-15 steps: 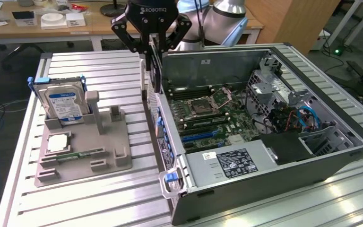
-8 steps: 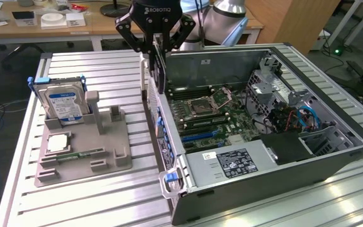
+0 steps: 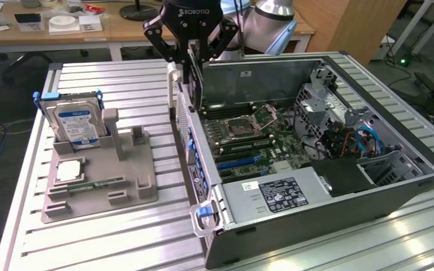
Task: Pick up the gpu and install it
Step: 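Pick up the gpu and move the gpu toward the slot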
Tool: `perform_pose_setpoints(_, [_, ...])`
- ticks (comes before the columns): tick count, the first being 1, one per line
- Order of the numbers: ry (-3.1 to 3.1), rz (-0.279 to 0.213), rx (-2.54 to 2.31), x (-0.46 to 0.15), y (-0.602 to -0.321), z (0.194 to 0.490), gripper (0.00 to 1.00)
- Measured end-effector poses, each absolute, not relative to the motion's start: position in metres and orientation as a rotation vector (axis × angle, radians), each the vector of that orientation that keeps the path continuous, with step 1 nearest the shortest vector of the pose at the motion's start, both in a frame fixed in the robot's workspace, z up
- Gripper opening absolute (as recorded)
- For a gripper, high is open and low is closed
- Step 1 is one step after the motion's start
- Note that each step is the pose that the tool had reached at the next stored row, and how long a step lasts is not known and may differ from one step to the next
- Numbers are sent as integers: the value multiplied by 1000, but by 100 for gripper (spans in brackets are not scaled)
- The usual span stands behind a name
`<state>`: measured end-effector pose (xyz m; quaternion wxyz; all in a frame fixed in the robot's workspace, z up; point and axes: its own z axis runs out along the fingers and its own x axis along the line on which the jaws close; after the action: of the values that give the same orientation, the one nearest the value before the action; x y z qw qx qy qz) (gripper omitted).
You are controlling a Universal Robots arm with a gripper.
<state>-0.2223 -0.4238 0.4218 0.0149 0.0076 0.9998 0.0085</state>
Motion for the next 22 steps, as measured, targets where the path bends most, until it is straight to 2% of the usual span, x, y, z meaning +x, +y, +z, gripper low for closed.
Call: perform_pose_setpoints(22, [3112,27,24,-202,-424,422,27])
